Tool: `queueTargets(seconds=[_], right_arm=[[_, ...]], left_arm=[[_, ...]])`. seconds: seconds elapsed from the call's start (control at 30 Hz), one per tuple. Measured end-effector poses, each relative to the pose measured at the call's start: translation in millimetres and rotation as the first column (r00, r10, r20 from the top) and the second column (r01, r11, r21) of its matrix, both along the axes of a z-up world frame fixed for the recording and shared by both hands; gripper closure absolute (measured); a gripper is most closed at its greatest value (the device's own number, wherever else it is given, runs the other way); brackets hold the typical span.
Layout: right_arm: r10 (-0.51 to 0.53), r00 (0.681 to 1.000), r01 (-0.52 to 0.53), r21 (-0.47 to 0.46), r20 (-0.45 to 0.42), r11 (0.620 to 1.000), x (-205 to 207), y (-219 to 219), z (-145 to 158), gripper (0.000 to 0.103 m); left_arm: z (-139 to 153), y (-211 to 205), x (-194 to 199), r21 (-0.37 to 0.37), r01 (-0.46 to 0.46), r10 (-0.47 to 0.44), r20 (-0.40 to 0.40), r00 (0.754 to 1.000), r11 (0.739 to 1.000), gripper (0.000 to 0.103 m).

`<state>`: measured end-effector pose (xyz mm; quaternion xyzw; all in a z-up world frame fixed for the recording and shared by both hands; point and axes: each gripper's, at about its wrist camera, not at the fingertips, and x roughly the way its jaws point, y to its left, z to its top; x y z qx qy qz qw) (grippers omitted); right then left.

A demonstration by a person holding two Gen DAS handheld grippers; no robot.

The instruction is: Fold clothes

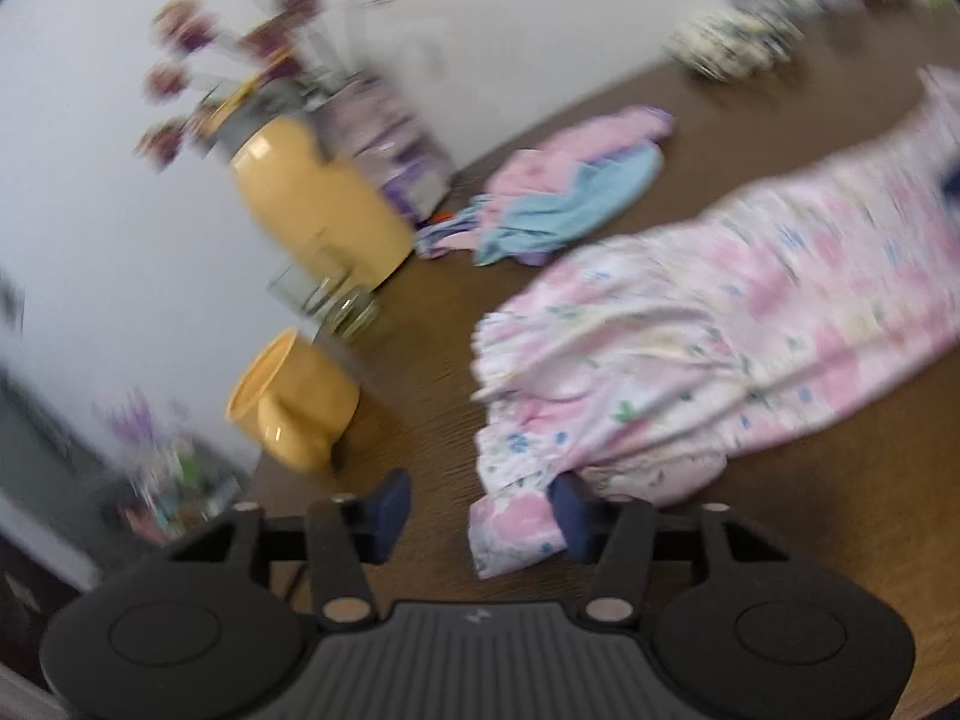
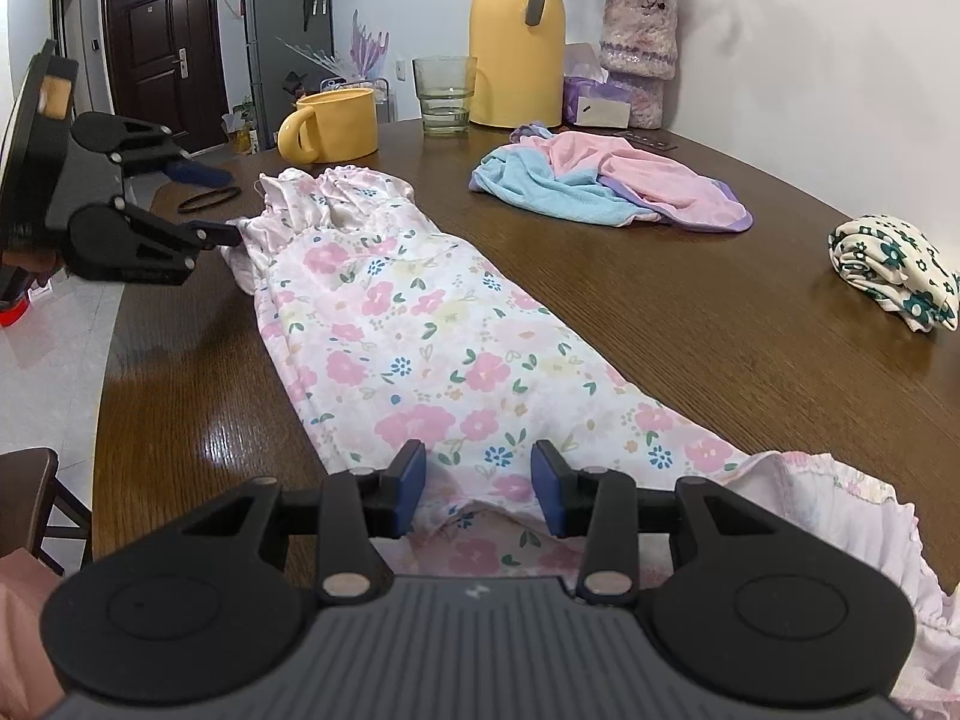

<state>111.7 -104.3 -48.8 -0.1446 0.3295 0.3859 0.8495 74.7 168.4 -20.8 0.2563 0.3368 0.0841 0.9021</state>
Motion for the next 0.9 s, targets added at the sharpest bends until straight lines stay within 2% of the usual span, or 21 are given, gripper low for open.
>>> queueTargets(seconds=[0.13,0.23,0.3,0.37,0.4,0.43,0.5,0.57,0.73,0.77,0.83,0.87,0.9], right_arm=[[-0.001,1.0,0.001,-0.007,0.005,1.0,-0.5,0.9,-0.3,0.063],[0.006,1.0,-0.006,-0.019,0.01,1.0,-1.9,2.2,0.7,0.06],[0.013,1.0,-0.012,-0.018,0.013,1.0,-3.2,3.1,1.7,0.057],[0.016,1.0,-0.016,-0.005,0.02,1.0,-5.0,3.4,4.6,0.057],[0.013,1.0,-0.013,0.003,0.028,1.0,-6.8,2.8,7.6,0.057],[0.008,0.999,-0.008,0.012,0.038,1.0,-9.1,1.7,11.1,0.056],[-0.005,0.998,0.003,0.026,0.058,1.0,-14.1,-1.2,18.2,0.055],[-0.029,0.997,0.028,0.02,0.072,0.999,-21.3,-10.1,24.0,0.051],[-0.156,0.986,0.158,-0.023,0.064,0.987,-37.9,-50.3,24.2,0.047],[-0.168,0.984,0.169,-0.025,0.052,0.985,-38.4,-54.6,22.1,0.047],[-0.178,0.984,0.179,-0.028,0.026,0.983,-38.2,-60.0,17.4,0.051],[-0.184,0.983,0.184,-0.029,0.013,0.982,-38.2,-62.7,15.0,0.054],[-0.181,0.983,0.181,-0.035,0.003,0.983,-37.9,-62.5,12.3,0.056]], left_arm=[[10.4,17.6,-3.6,-0.043,-0.11,0.112,0.055,0.992,0.993,0.052],[22.2,33.9,-11.5,-0.183,-0.139,0.156,0.084,0.984,0.973,0.053],[35.2,40.9,-19.2,-0.339,-0.093,0.141,0.121,0.983,0.936,0.055],[45.6,42.1,-20.9,-0.48,-0.011,0.089,0.14,0.986,0.877,0.053],[47.6,39.4,-17.5,-0.514,0.015,0.065,0.137,0.988,0.858,0.051],[48.4,35.3,-12.4,-0.533,0.035,0.041,0.13,0.991,0.845,0.049],[43.3,29.4,2.9,-0.53,0.027,0.031,0.101,0.994,0.847,0.041],[36.2,25.9,18.2,-0.53,0.007,0.036,0.07,0.997,0.848,0.041],[14.7,38.7,40.3,-0.617,-0.062,0.074,-0.007,0.997,0.784,0.04],[10.7,41.1,42.0,-0.634,-0.062,0.067,-0.016,0.998,0.771,0.042],[5.9,40.9,43.6,-0.636,-0.06,0.059,-0.023,0.998,0.769,0.071],[3.7,41.0,45.2,-0.632,-0.066,0.061,-0.03,0.998,0.772,0.093],[2.1,41.4,45.9,-0.629,-0.069,0.062,-0.034,0.997,0.774,0.094]])
